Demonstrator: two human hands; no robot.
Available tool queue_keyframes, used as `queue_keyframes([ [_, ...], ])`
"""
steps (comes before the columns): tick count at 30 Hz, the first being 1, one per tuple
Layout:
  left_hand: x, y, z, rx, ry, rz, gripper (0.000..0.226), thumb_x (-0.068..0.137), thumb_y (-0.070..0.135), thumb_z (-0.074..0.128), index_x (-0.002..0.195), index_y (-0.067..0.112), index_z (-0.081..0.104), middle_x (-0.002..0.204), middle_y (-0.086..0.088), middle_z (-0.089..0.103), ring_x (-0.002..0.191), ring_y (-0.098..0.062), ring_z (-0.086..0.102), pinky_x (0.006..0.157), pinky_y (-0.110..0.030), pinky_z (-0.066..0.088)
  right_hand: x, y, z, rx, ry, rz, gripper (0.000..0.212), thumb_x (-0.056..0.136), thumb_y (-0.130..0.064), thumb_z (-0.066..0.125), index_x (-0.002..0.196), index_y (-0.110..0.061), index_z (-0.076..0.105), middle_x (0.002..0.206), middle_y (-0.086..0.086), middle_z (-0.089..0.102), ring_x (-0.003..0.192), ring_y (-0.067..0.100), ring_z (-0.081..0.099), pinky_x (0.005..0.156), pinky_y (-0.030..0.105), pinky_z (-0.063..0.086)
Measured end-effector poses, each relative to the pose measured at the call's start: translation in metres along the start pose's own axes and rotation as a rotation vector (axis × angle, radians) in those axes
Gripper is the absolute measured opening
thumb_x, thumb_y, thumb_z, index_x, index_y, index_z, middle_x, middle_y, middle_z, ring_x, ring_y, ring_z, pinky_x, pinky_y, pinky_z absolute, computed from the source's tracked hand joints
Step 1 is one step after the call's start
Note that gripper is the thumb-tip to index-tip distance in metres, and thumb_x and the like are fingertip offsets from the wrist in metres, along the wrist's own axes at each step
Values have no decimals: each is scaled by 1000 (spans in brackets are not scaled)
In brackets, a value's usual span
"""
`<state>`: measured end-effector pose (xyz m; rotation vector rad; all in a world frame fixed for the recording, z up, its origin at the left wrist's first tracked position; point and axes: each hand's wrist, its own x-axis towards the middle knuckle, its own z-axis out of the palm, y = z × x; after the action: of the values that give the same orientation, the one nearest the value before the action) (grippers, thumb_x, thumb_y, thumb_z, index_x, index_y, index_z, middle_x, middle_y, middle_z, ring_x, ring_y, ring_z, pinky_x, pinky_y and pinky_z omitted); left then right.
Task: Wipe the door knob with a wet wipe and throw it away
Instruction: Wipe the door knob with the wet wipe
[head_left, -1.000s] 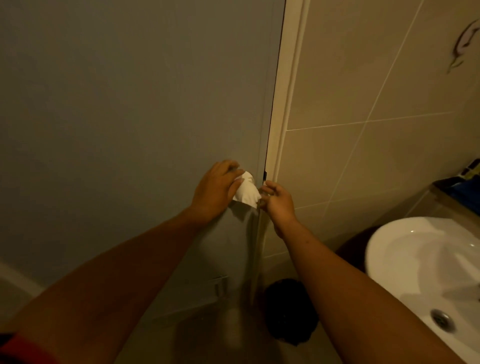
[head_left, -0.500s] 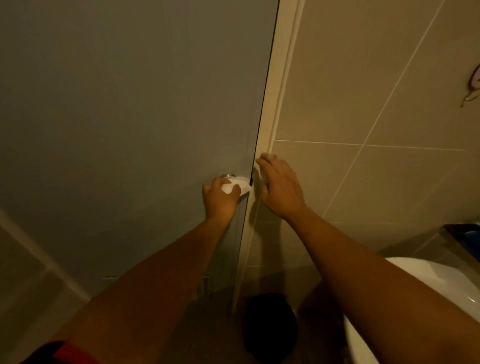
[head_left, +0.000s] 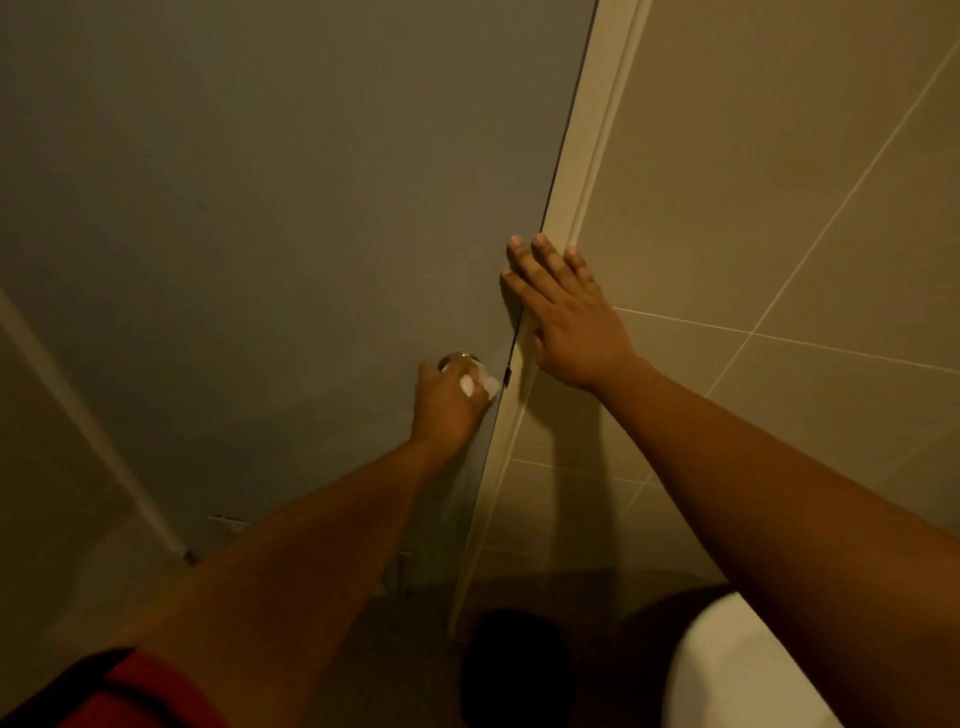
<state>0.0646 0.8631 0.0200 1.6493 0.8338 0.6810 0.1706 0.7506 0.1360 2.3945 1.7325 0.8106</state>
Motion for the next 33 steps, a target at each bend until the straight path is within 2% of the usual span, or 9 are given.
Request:
queue_keyframes([
  [3,2,-14,0,869,-37,397,38,89,24,63,126,19,54,140,-16,38,123,-33,45,97,-42,50,0,0,-2,-9,-6,-10,72,82,-27,23,154,-18,23,164,6,8,152,28,1,122,44,-4],
  [6,5,-20,3,1091,-64,461,50,87,22,66,134,21,48,146,-17,31,130,-33,38,101,-41,47,-1,1,-2,-15,-8,-22,75,80,-28,19,154,-18,21,165,6,6,152,27,-2,121,42,-6],
  [10,-4,-12,9,275,88,161,32,86,22,65,118,17,59,124,-3,50,115,-27,54,81,-19,49,-1,2,-2,-7,6,-30,75,79,-26,20,154,-17,22,164,7,8,152,27,0,121,43,-5],
  [15,-7,3,15,-1006,106,-476,46,84,18,71,128,19,57,130,-12,54,118,-32,56,71,-31,58,-2,2,-1,7,6,-31,77,77,-25,19,154,-17,22,164,6,8,152,26,-1,121,42,-7],
  [17,-5,1,10,-1152,61,-505,48,87,16,68,132,14,52,132,-13,50,124,-35,51,72,-34,59,-1,3,0,7,9,-30,76,78,-24,19,154,-18,21,165,6,7,152,26,-2,121,40,-9],
  [21,-4,4,5,-558,45,-288,25,87,19,65,111,21,59,118,-12,60,100,-28,61,54,-25,59,0,4,4,-8,29,-28,73,82,-18,35,154,-18,22,165,6,7,152,27,-1,119,38,-14],
  [26,-2,-17,5,600,29,279,38,91,24,61,127,18,52,128,-13,53,108,-24,58,86,-31,52,0,5,5,-7,37,-25,80,81,-11,50,154,-20,19,165,5,4,152,25,-5,118,36,-17],
  [30,2,-22,1,768,-21,370,46,91,24,59,136,19,48,144,-18,38,124,-33,48,100,-40,48,-1,7,3,3,41,-41,79,82,-11,50,154,-19,20,165,5,2,151,24,-7,121,39,-12],
  [33,1,-20,1,429,-1,197,44,89,31,60,131,19,50,129,-10,52,112,-25,58,91,-35,54,-1,7,2,11,43,-42,80,81,-10,50,154,-19,19,165,4,2,151,24,-7,122,42,-8],
])
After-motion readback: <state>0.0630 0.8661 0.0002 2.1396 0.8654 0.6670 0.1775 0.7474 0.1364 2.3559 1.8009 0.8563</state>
